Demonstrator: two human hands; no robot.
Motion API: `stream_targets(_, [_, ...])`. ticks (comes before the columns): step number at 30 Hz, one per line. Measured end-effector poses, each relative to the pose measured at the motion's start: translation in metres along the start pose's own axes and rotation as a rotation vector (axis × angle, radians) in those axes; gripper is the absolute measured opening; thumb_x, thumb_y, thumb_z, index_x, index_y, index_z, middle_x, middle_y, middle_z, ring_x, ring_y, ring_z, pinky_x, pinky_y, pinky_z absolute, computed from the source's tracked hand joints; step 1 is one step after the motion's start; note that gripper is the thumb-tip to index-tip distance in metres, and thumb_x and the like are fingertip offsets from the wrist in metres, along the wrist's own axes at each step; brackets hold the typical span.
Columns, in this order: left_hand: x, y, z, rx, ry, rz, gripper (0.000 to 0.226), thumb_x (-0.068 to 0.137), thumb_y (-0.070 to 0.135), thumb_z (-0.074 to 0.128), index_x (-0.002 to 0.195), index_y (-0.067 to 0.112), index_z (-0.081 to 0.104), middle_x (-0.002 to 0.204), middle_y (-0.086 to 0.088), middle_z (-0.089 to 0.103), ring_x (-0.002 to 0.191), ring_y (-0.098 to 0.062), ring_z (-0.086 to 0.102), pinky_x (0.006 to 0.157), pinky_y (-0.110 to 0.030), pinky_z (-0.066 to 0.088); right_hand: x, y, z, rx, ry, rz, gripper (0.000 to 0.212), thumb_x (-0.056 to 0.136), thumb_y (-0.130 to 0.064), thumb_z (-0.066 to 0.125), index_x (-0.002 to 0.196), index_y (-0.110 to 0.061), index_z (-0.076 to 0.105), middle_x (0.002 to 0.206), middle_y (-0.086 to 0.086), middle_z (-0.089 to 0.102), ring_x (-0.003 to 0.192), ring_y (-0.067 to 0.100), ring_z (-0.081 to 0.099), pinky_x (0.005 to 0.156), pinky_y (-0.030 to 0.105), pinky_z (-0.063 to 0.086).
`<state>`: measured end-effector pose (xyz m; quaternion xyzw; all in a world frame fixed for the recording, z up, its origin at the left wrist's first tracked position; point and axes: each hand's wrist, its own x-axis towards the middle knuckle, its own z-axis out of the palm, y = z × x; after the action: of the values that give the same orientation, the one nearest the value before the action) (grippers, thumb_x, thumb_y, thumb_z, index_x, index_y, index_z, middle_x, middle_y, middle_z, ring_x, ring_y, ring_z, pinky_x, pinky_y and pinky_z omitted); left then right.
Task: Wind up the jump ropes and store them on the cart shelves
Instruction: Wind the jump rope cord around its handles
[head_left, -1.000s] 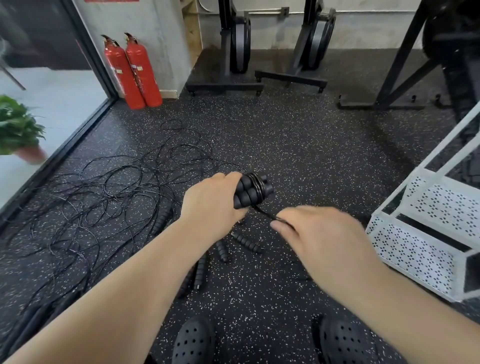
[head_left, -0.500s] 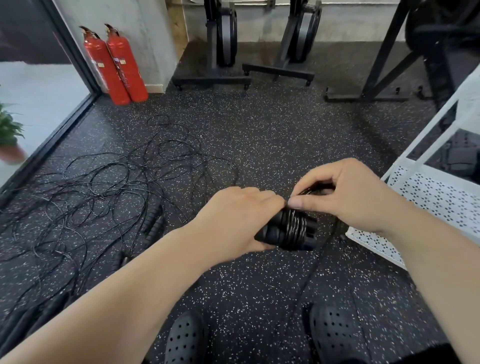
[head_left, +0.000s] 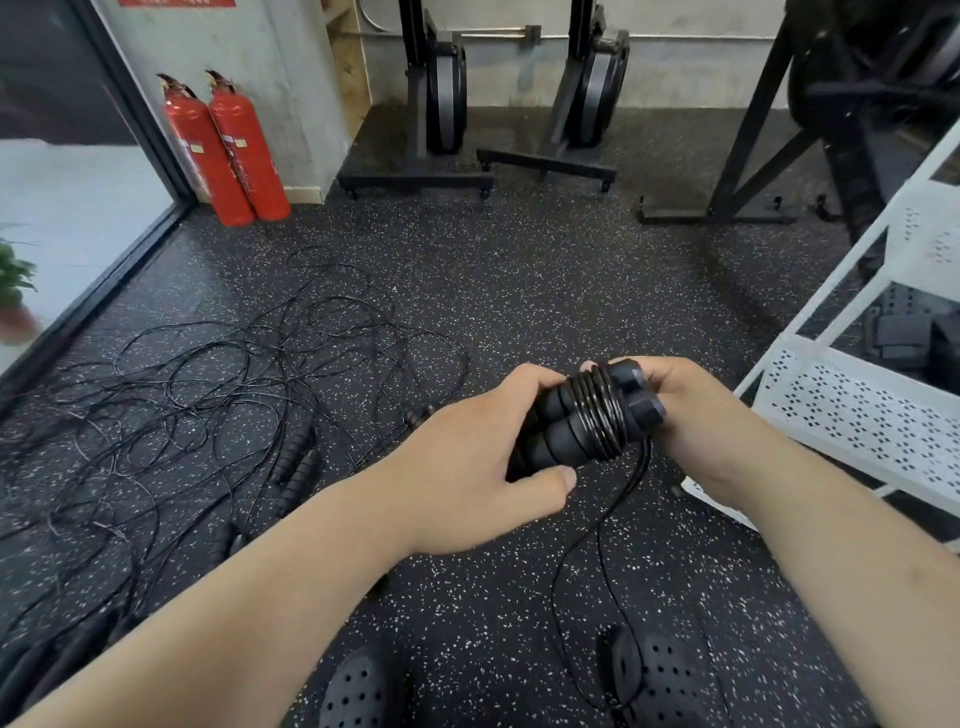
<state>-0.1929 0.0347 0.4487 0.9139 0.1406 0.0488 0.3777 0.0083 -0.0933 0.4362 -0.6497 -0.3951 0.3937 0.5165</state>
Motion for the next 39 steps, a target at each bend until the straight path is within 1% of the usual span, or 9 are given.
stream_targets(2, [0.002,-0.003,0.001,-0.015,-0.007,-0.046,0.055,0.096,0.044,0.069,0.135,0.049,0.031,0.104,0.012,0.070,0.083,-0.008,0.066,0.080,-0.040,0.057,0.003,0.004,0.003,-0.042,0.066,0.037,0.029,0.095,0.000,0.067,0.091,-0.023,0.085,0.096,0.009,0.082,0.089,0.036,0.070,0.096,0.052,0.053])
stream_targets(4, [0.004,-0.008,0.003,-0.037,-0.002,-0.079,0.056,0.097,0.046,0.069,0.135,0.050,0.028,0.109,0.010,0.071,0.083,-0.012,0.070,0.080,-0.046,0.059,0.006,0.011,0.008,-0.115,0.119,0.082,0.046,0.098,0.009,0.057,0.080,-0.025,0.083,0.079,0.001,0.077,0.072,0.030,0.062,0.078,0.042,0.052])
stream_targets(8, [0.010,-0.020,0.002,-0.113,0.118,-0.132,0.052,0.098,0.046,0.070,0.134,0.047,0.032,0.109,0.013,0.073,0.091,-0.009,0.071,0.086,-0.047,0.059,0.009,0.023,0.027,-0.169,0.197,0.150,0.049,0.109,-0.021,0.054,0.065,-0.032,0.072,0.059,0.001,0.047,0.063,0.021,0.032,0.058,0.034,0.024])
stream_targets(11, [0.015,-0.030,-0.004,-0.206,0.236,-0.171,0.047,0.099,0.040,0.073,0.131,0.041,0.038,0.112,0.023,0.072,0.098,0.002,0.068,0.091,-0.037,0.056,0.006,0.030,0.043,-0.288,0.169,0.128,0.047,0.112,-0.045,0.045,0.079,-0.031,0.075,0.058,-0.006,0.049,0.055,0.017,0.041,0.052,0.029,0.029])
stream_targets(14, [0.018,-0.042,-0.009,-0.131,0.317,-0.258,0.047,0.098,0.041,0.075,0.125,0.042,0.037,0.105,0.023,0.071,0.087,0.005,0.065,0.078,-0.028,0.050,0.003,0.032,0.054,-0.537,0.140,0.045,0.045,0.111,-0.048,0.042,0.077,-0.026,0.064,0.058,-0.008,0.057,0.049,0.008,0.046,0.054,0.035,0.037])
stream_targets(18, [0.018,-0.055,-0.012,0.035,0.383,-0.329,0.052,0.093,0.044,0.080,0.127,0.039,0.040,0.101,0.019,0.065,0.087,-0.003,0.062,0.073,-0.033,0.047,-0.007,0.021,0.063,-0.803,0.104,-0.022,0.026,0.110,-0.046,0.047,0.097,-0.031,0.064,0.063,-0.005,0.061,0.051,0.009,0.053,0.051,0.027,0.039])
stream_targets(22, [0.018,-0.063,-0.016,0.173,0.412,-0.344,0.058,0.083,0.051,0.086,0.128,0.038,0.051,0.098,0.019,0.064,0.091,-0.009,0.062,0.079,-0.036,0.052,-0.013,0.006,0.062,-1.050,0.159,-0.107,0.025,0.109,-0.050,0.046,0.103,-0.034,0.064,0.070,-0.013,0.059,0.061,0.008,0.056,0.057,0.035,0.046])
stream_targets(28, [0.018,-0.059,-0.007,0.394,0.301,-0.205,0.062,0.077,0.050,0.089,0.129,0.043,0.056,0.113,0.016,0.066,0.107,-0.015,0.062,0.091,-0.041,0.052,-0.013,-0.004,0.046,-1.164,0.244,-0.353,0.030,0.099,-0.056,0.053,0.099,-0.036,0.076,0.079,-0.015,0.066,0.072,0.013,0.063,0.060,0.036,0.055])
stream_targets(39, [0.016,-0.029,0.007,0.623,-0.043,0.156,0.064,0.083,0.051,0.086,0.136,0.038,0.051,0.122,0.018,0.063,0.114,-0.009,0.056,0.102,-0.035,0.043,-0.006,-0.015,0.003,-0.865,0.087,-0.118,0.038,0.062,-0.072,0.087,0.074,-0.039,0.075,0.066,-0.017,0.070,0.064,0.004,0.064,0.066,0.033,0.054])
